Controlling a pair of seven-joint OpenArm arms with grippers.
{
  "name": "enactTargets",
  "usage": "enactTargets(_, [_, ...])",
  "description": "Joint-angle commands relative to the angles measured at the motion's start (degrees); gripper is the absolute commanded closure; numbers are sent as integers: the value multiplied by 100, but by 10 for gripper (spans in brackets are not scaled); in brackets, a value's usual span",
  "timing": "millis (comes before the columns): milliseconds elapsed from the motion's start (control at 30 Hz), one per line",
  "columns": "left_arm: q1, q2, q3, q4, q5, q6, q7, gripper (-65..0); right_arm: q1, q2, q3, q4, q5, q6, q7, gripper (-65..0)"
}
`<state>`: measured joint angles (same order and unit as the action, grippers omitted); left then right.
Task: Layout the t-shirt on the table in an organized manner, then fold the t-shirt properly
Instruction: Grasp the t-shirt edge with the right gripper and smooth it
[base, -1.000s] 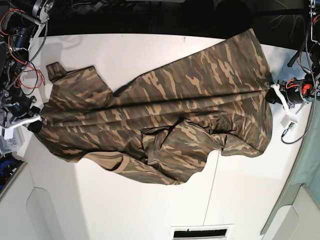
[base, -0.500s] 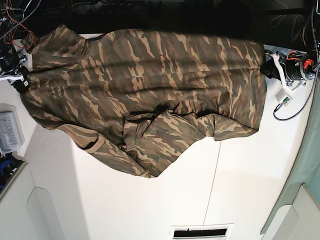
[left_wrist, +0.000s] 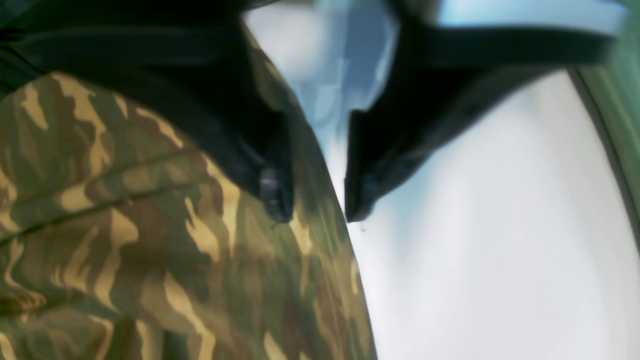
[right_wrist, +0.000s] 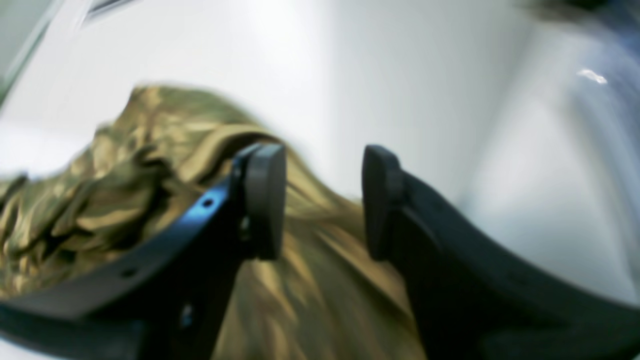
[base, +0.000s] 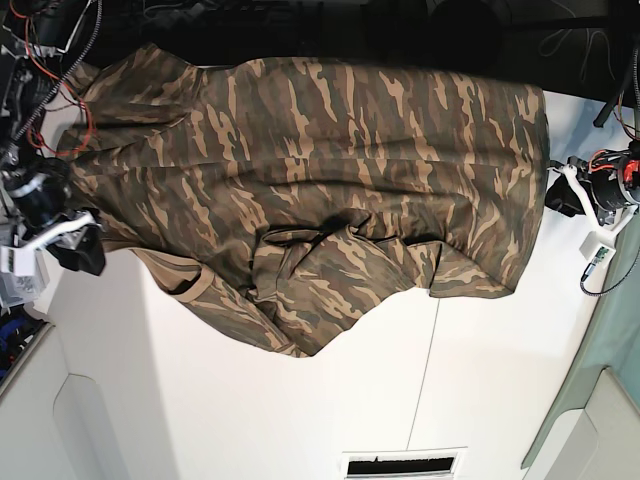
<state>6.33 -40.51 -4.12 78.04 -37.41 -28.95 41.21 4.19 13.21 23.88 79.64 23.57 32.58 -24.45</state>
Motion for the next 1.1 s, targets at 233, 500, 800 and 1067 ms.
enactTargets(233, [-61,-107,-52,81,90,4,-203,-252,787,-485,-1585,-505,-1727,-649,560,-375])
enactTargets(500, [-61,-105,-50,76,227,352,-496,-252,1073,-706,-2417,-2026,-2470,-1950,1676,-375])
enactTargets(800, [-94,208,-50,74,584,455,-1086,-252,1075,-704,-2422,-1720,-2470,-2087,1735,-375])
enactTargets(1067, [-551,730,-50,-603,890,798,-1344,-252,1091,-702,-2422,-1722,-2623,-2330,1738,-373])
